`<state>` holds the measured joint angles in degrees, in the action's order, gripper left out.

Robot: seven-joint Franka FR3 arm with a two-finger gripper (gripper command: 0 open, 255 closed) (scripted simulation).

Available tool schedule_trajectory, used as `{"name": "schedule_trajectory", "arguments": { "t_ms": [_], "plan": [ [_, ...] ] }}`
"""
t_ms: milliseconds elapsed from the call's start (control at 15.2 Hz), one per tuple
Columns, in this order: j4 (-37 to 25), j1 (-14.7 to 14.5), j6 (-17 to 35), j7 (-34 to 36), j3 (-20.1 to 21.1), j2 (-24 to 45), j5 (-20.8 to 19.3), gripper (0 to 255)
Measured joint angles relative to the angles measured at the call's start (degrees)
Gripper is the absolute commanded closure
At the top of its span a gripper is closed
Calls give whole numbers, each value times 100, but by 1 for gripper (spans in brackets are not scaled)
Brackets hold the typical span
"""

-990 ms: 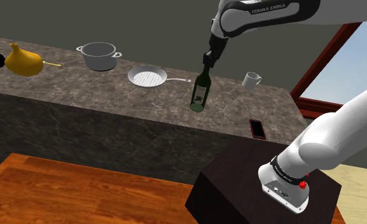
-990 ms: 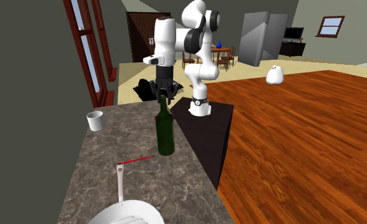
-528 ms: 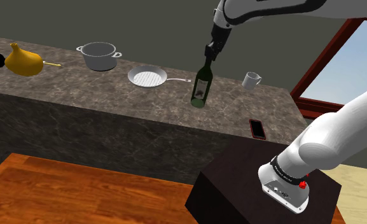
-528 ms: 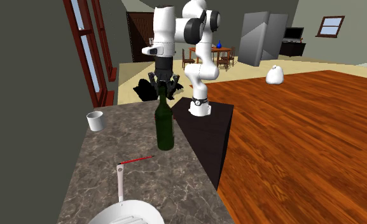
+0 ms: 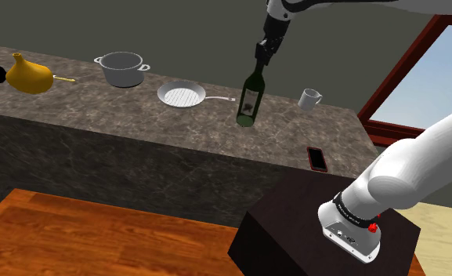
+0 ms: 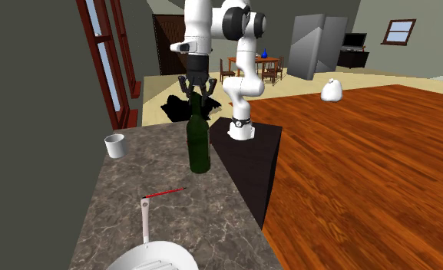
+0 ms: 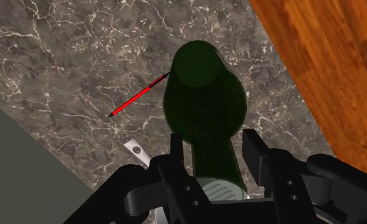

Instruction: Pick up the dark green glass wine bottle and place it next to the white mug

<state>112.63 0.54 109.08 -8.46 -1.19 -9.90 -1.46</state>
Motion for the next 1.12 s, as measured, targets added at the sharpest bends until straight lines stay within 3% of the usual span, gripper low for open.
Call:
{"name": "schedule_trajectory", "arguments": {
  "t_ms": [858, 1122],
  "plan": [
    [-1103, 3, -991, -35, -5, 112, 9, 255],
    [-890, 151, -1031, -385, -217, -148, 0, 255]
  ]
}}
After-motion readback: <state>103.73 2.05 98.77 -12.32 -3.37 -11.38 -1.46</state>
